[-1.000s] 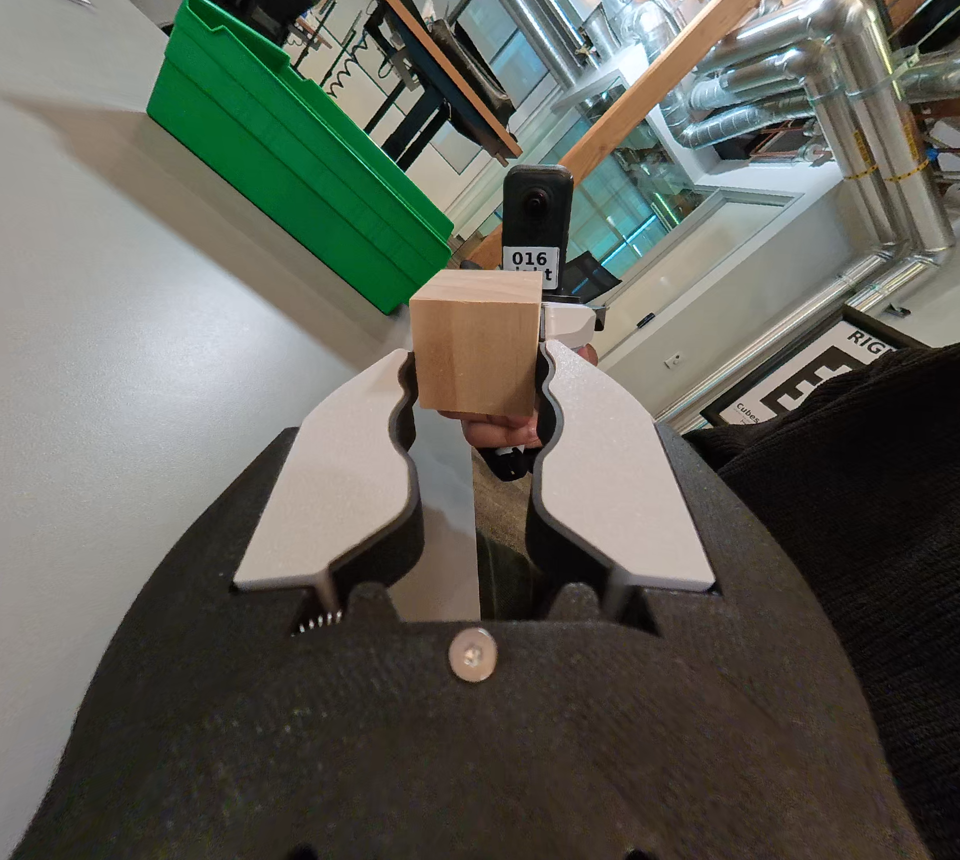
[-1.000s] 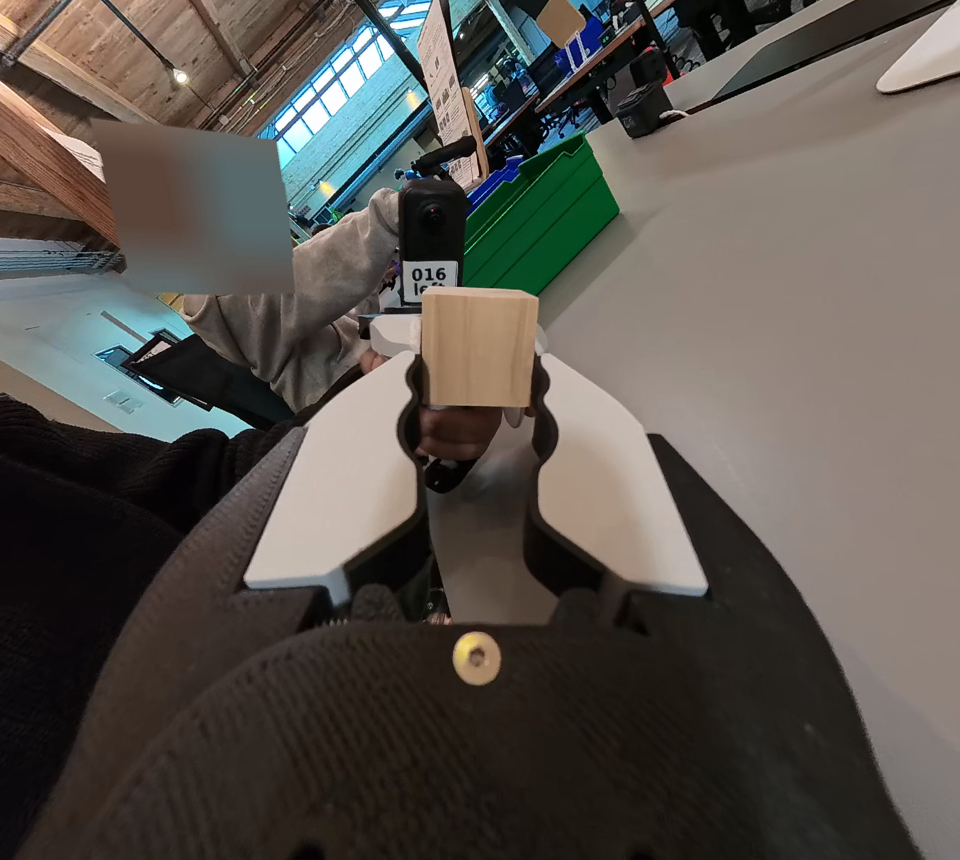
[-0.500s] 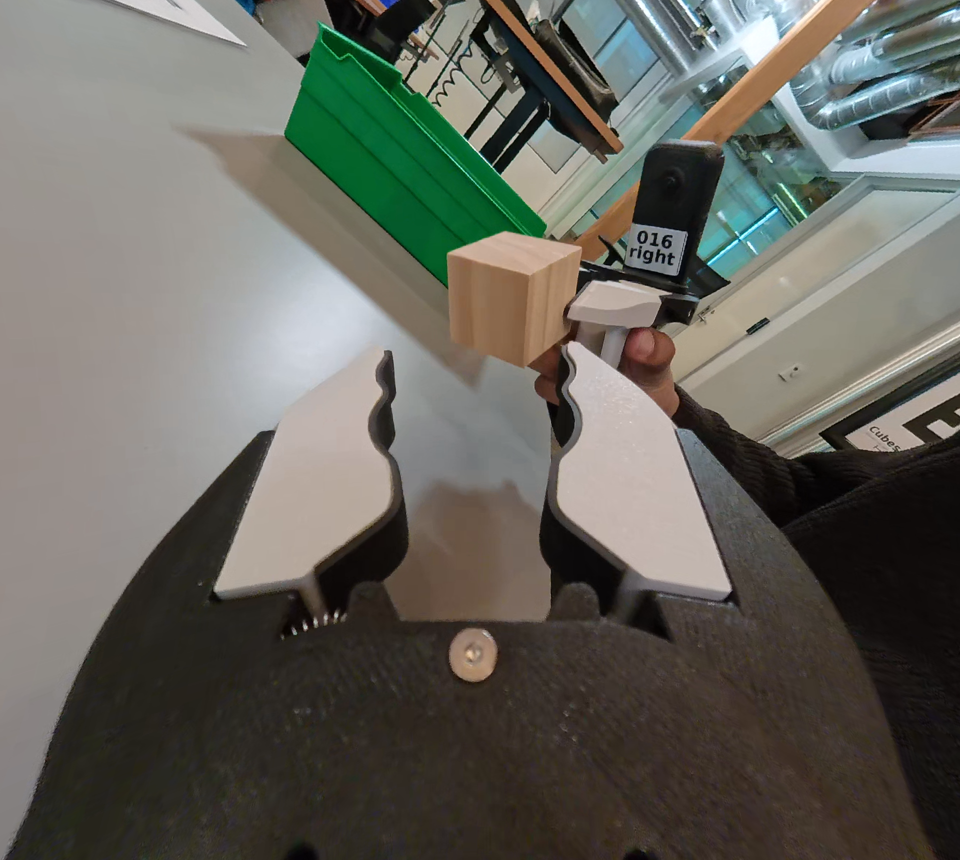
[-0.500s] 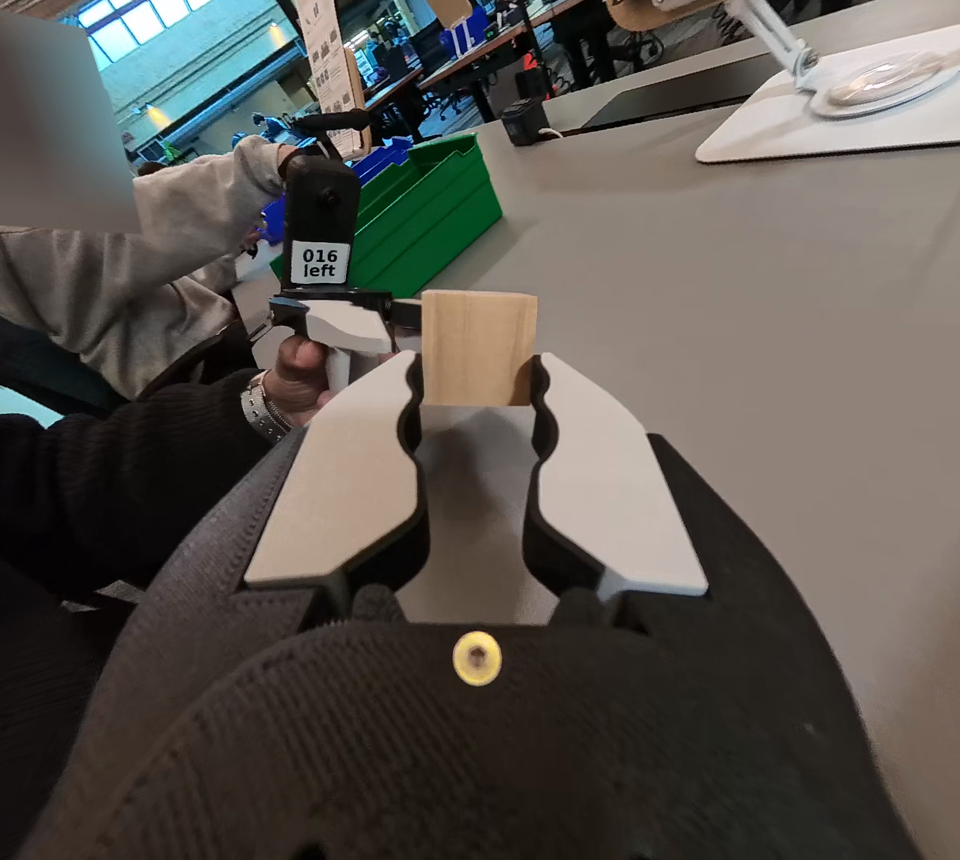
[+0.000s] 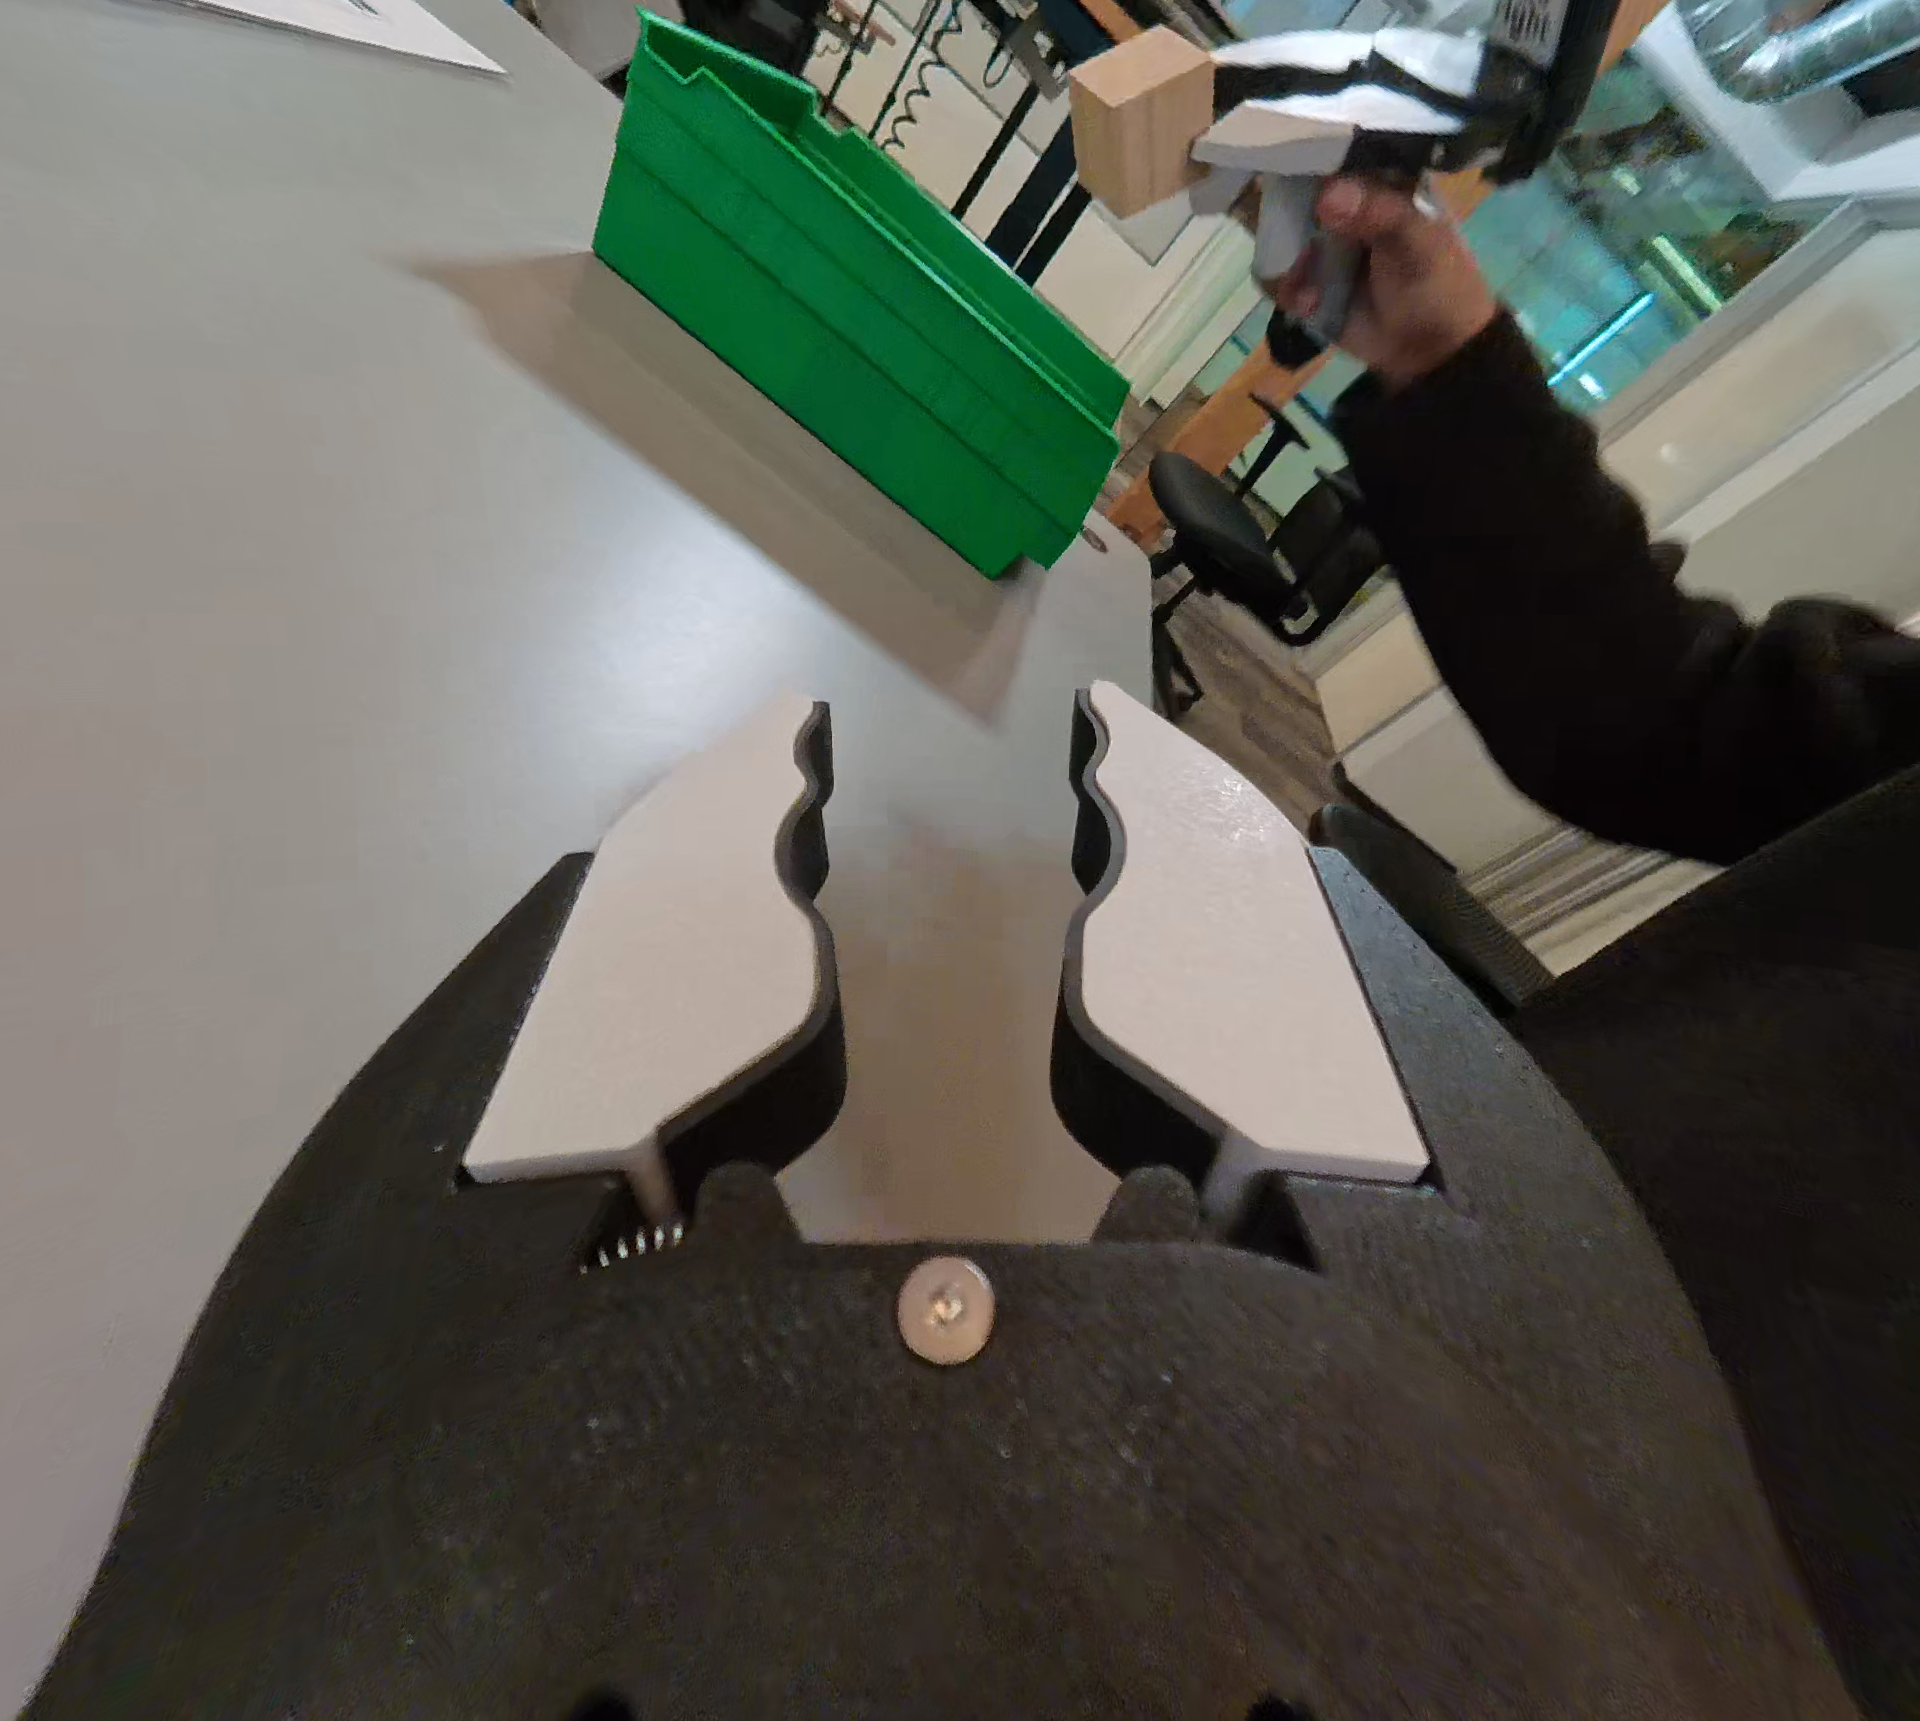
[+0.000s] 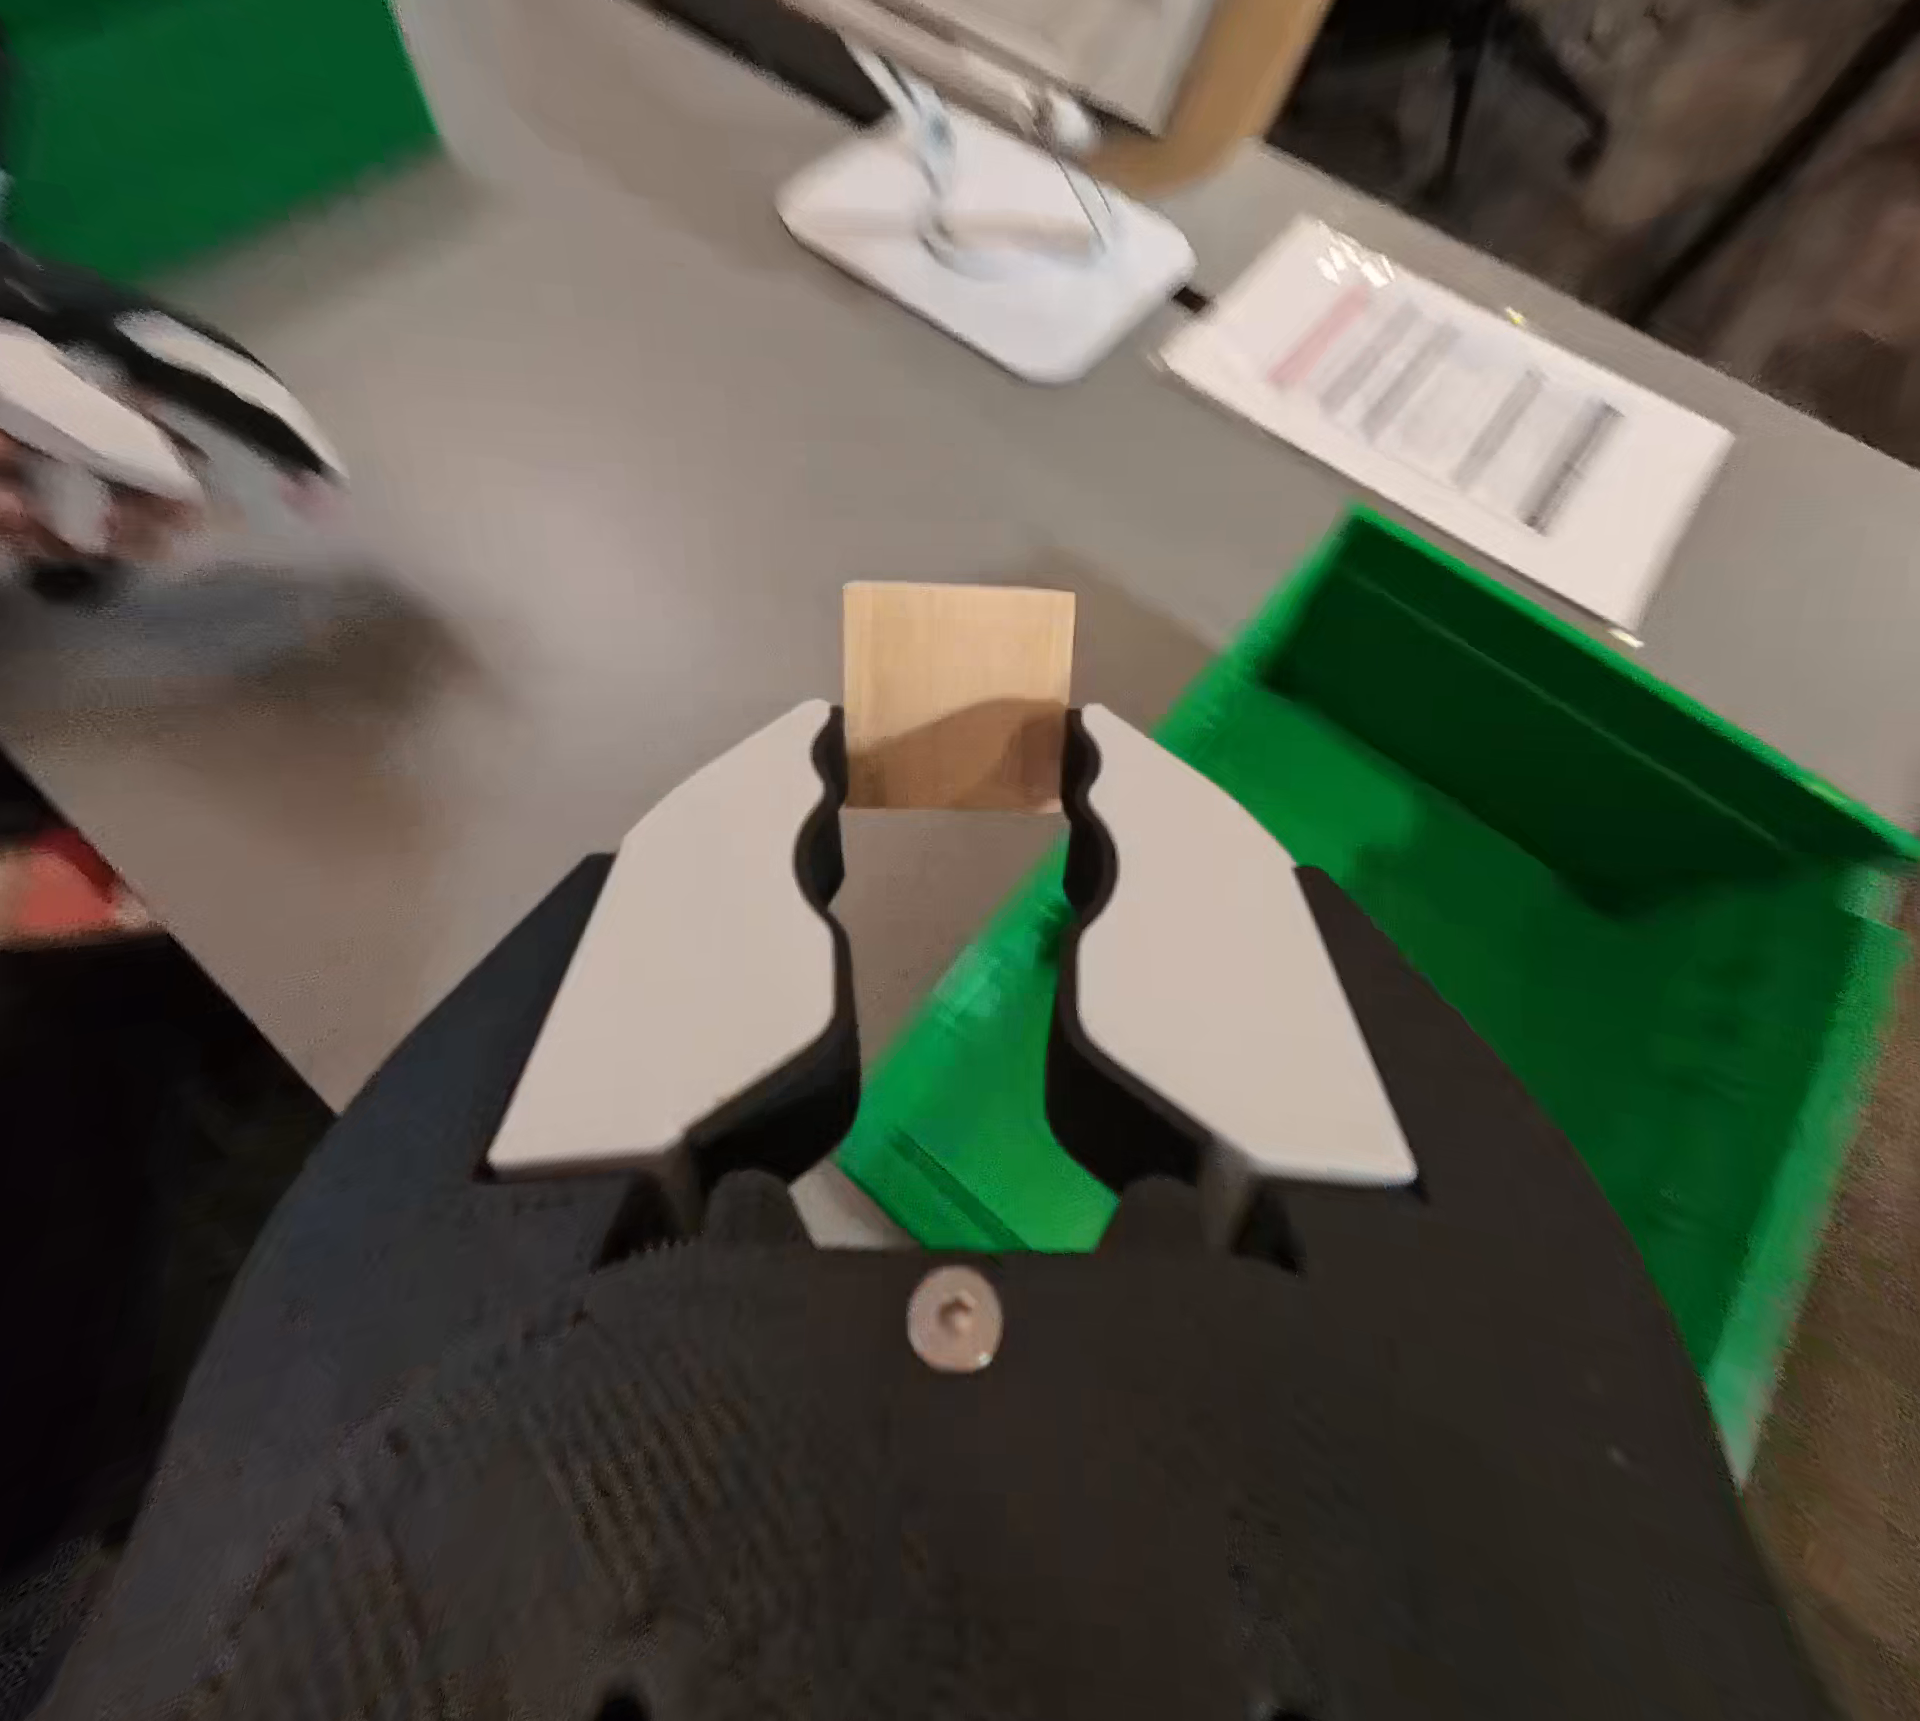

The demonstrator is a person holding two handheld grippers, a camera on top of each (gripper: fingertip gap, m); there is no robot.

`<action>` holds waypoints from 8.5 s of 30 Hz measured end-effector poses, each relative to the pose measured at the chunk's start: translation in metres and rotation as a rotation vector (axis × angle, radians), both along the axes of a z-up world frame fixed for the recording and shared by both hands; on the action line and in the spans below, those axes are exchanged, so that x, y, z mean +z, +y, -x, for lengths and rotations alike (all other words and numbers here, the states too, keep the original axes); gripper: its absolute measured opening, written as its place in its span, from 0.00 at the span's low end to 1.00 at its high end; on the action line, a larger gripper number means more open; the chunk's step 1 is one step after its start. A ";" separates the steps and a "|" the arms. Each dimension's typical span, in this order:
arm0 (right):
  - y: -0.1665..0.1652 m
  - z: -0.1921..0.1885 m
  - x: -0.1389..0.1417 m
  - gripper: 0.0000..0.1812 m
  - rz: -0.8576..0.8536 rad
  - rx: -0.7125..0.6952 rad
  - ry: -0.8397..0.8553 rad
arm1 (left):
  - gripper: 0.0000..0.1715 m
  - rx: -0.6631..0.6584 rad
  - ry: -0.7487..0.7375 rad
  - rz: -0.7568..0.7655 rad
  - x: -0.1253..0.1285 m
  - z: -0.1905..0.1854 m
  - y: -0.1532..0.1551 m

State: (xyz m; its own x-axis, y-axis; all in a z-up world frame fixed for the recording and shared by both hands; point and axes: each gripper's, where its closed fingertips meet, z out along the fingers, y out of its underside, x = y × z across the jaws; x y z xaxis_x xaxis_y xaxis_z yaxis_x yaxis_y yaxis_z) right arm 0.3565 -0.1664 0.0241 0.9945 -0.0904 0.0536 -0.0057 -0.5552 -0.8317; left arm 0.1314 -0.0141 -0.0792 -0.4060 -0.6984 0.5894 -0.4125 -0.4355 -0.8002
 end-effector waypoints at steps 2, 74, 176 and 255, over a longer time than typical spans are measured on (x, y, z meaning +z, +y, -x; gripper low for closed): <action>-0.028 -0.040 -0.012 0.22 0.155 0.029 -0.067 | 0.26 0.025 0.011 -0.040 -0.002 0.000 0.003; -0.055 -0.120 -0.174 0.24 0.781 0.797 -0.365 | 0.24 0.054 0.142 0.016 -0.036 -0.017 -0.048; 0.143 0.195 -0.086 0.32 -0.485 0.118 0.923 | 0.32 0.840 0.355 -0.495 0.096 0.189 0.302; 0.164 0.229 -0.086 0.25 -0.421 0.242 1.048 | 0.16 0.092 -0.016 0.322 0.012 0.021 0.024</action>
State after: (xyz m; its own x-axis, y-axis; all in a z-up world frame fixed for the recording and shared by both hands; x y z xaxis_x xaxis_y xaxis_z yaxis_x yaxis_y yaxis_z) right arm 0.1274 -0.0024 -0.0616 0.5270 0.2943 -0.7973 -0.7337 -0.3159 -0.6016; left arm 0.1105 0.0103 -0.0668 -0.3614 -0.5118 0.7794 -0.3481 -0.7014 -0.6219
